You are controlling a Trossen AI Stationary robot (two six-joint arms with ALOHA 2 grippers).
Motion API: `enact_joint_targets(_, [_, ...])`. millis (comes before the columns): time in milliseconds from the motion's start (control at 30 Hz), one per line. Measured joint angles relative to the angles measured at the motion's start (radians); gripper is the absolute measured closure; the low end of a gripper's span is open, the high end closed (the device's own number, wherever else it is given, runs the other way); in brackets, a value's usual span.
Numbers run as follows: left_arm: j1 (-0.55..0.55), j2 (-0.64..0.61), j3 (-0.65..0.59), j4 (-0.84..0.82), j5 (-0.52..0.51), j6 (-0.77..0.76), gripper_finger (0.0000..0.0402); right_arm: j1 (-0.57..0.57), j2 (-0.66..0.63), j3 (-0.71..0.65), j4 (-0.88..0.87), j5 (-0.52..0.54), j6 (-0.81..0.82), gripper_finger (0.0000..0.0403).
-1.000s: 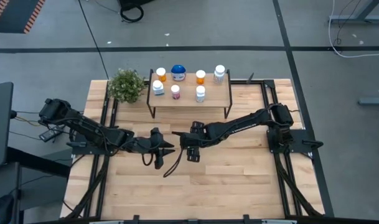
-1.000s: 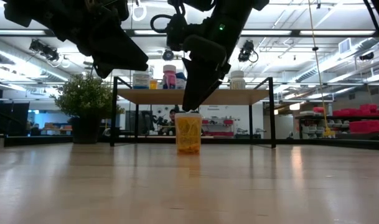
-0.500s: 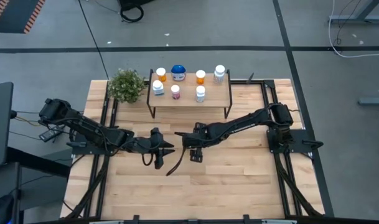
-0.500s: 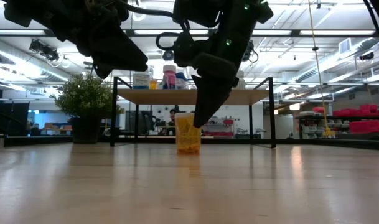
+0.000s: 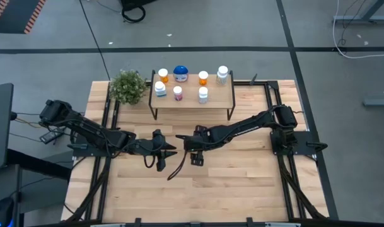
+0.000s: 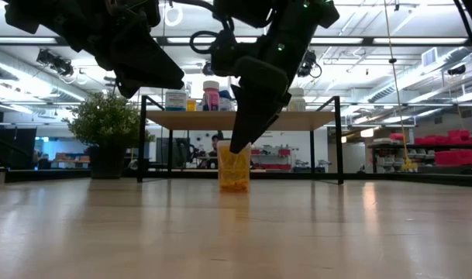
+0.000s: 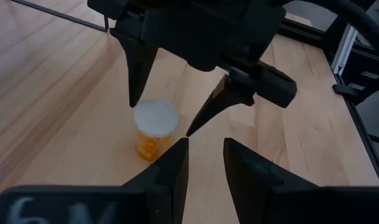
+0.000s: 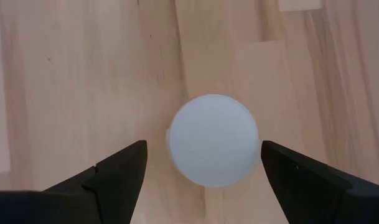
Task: Pick and place medicine bottles onto shelf by color
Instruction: Put the orange pill bottle on the shelf
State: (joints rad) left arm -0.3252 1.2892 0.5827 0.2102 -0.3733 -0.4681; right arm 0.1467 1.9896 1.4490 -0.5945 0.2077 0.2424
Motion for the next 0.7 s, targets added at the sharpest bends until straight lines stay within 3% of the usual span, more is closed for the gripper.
enact_joint_targets(700, [0.0, 0.0, 0.0, 0.001, 0.0, -0.015, 0.0294, 0.006, 0.0, 0.0, 0.0, 0.0, 0.016, 0.0079])
